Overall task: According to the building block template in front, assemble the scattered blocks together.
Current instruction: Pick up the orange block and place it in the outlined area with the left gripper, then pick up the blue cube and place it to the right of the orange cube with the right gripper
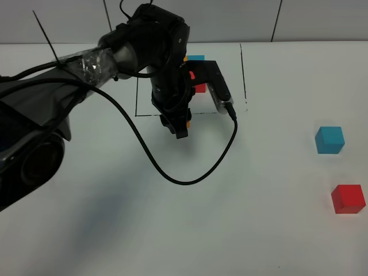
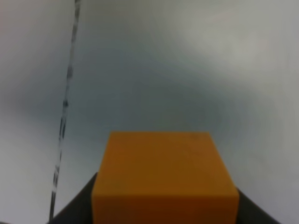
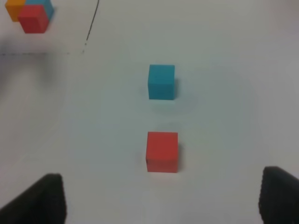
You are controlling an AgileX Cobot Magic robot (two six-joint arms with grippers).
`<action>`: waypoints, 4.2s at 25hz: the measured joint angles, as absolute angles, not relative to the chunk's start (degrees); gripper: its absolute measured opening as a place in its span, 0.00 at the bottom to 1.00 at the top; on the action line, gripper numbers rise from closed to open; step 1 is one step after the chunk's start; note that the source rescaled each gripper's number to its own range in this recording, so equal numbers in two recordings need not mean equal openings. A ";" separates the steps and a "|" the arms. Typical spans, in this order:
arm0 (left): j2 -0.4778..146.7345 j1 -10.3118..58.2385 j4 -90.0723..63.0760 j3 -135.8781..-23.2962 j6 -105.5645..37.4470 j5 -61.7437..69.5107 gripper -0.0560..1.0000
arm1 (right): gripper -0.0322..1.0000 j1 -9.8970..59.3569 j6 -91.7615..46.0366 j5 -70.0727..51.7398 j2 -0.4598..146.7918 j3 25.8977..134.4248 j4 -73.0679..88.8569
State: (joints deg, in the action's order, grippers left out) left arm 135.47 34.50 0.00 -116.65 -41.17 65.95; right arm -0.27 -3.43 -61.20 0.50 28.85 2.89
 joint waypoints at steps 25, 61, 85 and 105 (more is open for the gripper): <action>144.78 36.26 0.00 -124.41 -52.13 68.04 0.06 | 0.70 -0.27 -3.43 -61.20 0.50 28.85 2.89; 145.90 36.75 0.56 -124.88 -53.97 66.81 0.34 | 0.70 -0.27 -3.43 -61.20 0.50 28.85 3.08; 132.77 27.82 0.00 -126.70 -34.52 68.43 0.98 | 0.70 -0.27 -3.43 -61.20 0.50 28.85 3.08; 110.36 3.17 -7.34 -101.72 -24.53 62.08 0.93 | 0.70 -0.27 -3.43 -61.20 0.50 28.85 3.08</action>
State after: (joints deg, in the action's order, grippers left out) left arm 110.36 3.17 -7.34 -101.72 -24.53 62.08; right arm -0.27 -3.43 -61.20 0.50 28.85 3.08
